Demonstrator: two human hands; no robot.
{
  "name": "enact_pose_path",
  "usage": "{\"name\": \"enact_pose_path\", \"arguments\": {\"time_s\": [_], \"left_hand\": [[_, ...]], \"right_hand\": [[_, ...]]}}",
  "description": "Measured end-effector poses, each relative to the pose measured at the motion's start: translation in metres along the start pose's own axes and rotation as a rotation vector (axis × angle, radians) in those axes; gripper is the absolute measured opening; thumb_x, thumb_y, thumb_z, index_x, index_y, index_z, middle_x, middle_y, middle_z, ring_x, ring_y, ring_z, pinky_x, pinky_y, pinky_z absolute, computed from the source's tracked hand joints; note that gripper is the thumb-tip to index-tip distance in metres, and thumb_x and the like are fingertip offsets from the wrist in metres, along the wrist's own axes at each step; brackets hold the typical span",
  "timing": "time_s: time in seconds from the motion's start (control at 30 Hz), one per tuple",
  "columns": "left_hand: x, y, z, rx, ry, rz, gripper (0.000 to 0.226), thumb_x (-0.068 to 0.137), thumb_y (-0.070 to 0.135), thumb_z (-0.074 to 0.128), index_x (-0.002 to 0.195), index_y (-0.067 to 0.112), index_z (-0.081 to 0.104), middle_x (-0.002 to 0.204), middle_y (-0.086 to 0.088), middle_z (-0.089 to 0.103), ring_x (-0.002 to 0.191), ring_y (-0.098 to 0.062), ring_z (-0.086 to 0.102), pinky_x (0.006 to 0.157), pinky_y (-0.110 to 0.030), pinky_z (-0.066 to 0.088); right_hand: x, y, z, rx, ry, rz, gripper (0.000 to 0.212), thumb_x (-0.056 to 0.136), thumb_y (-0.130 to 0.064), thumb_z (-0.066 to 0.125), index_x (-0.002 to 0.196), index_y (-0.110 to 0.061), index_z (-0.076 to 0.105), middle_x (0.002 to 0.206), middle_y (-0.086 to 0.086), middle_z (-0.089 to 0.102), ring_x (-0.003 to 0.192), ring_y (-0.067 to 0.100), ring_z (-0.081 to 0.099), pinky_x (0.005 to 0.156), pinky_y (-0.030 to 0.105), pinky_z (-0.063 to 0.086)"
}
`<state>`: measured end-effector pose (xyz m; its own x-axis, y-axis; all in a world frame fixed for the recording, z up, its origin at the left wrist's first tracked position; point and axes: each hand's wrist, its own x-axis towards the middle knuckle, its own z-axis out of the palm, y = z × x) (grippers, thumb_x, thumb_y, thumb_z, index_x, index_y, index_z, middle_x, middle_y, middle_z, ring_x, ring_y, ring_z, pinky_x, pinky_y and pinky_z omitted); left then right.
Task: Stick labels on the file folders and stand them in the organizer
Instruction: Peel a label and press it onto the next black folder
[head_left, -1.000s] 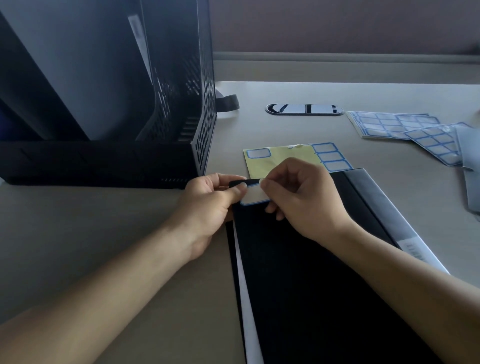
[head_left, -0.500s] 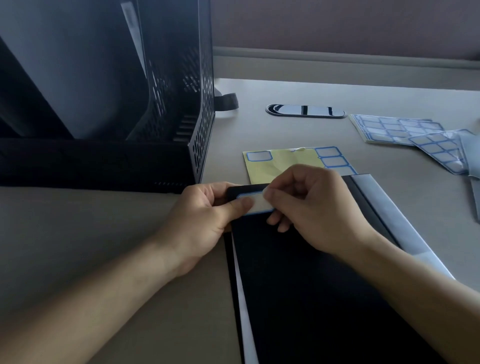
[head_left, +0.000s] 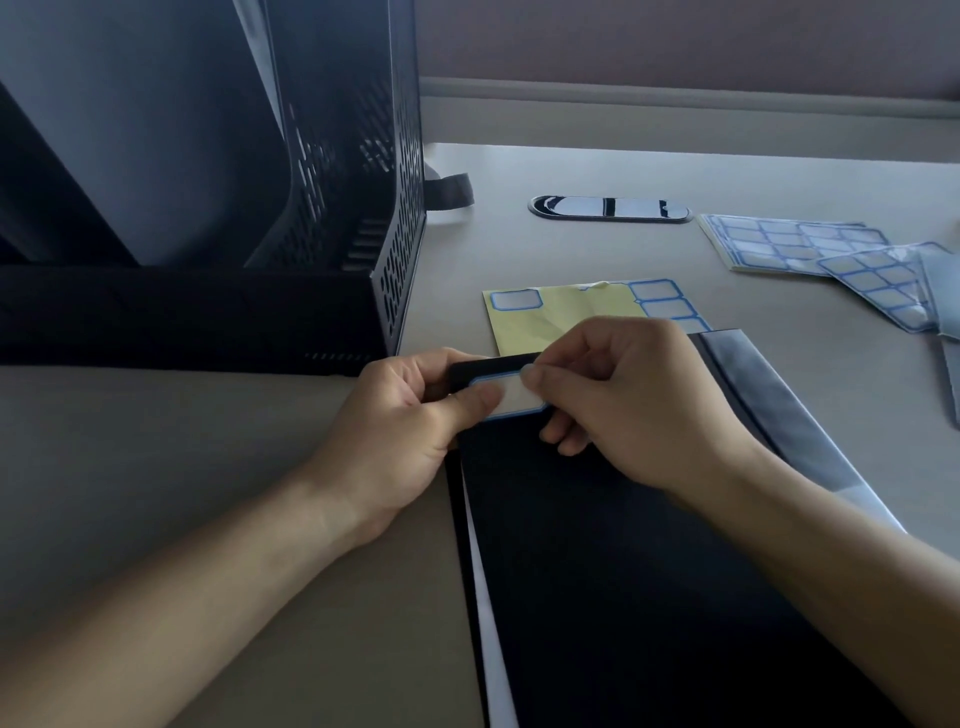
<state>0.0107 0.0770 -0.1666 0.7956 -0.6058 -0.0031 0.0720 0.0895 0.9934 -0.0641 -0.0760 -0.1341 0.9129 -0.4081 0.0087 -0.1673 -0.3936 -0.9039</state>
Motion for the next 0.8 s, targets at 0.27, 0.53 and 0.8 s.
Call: {"name": "enact_pose_path", "arguments": {"time_s": [0.27, 0.53, 0.8], "left_hand": [[-0.0009, -0.0001, 0.0001, -0.002, -0.017, 0.019, 0.015, 0.082, 0.011, 0.067, 0.08, 0.022, 0.076, 0.078, 0.0, 0.072, 0.081, -0.014, 0.066, 0.084, -0.035, 0.052], [-0.0014, -0.0017, -0.0014, 0.041, -0.015, 0.048, 0.011, 0.084, 0.011, 0.071, 0.085, 0.021, 0.076, 0.084, -0.004, 0.073, 0.086, -0.02, 0.066, 0.089, -0.042, 0.05], [-0.0002, -0.0028, -0.0048, 0.057, -0.069, 0.101, 0.012, 0.079, 0.017, 0.067, 0.085, 0.021, 0.076, 0.081, 0.001, 0.072, 0.082, -0.012, 0.066, 0.078, -0.027, 0.052]], "right_hand": [[0.0005, -0.002, -0.0019, -0.018, -0.008, 0.049, 0.021, 0.085, -0.027, 0.077, 0.08, -0.012, 0.062, 0.057, 0.005, 0.07, 0.049, 0.02, 0.069, 0.049, 0.03, 0.056], [0.0018, -0.0031, -0.0024, 0.031, -0.02, 0.097, 0.026, 0.082, -0.026, 0.08, 0.08, -0.008, 0.062, 0.06, 0.006, 0.07, 0.05, 0.021, 0.07, 0.047, 0.028, 0.053], [0.0045, -0.0072, -0.0089, 0.161, -0.092, 0.179, 0.03, 0.076, -0.021, 0.083, 0.081, 0.0, 0.062, 0.063, 0.009, 0.072, 0.053, 0.021, 0.07, 0.046, 0.023, 0.053]]}}
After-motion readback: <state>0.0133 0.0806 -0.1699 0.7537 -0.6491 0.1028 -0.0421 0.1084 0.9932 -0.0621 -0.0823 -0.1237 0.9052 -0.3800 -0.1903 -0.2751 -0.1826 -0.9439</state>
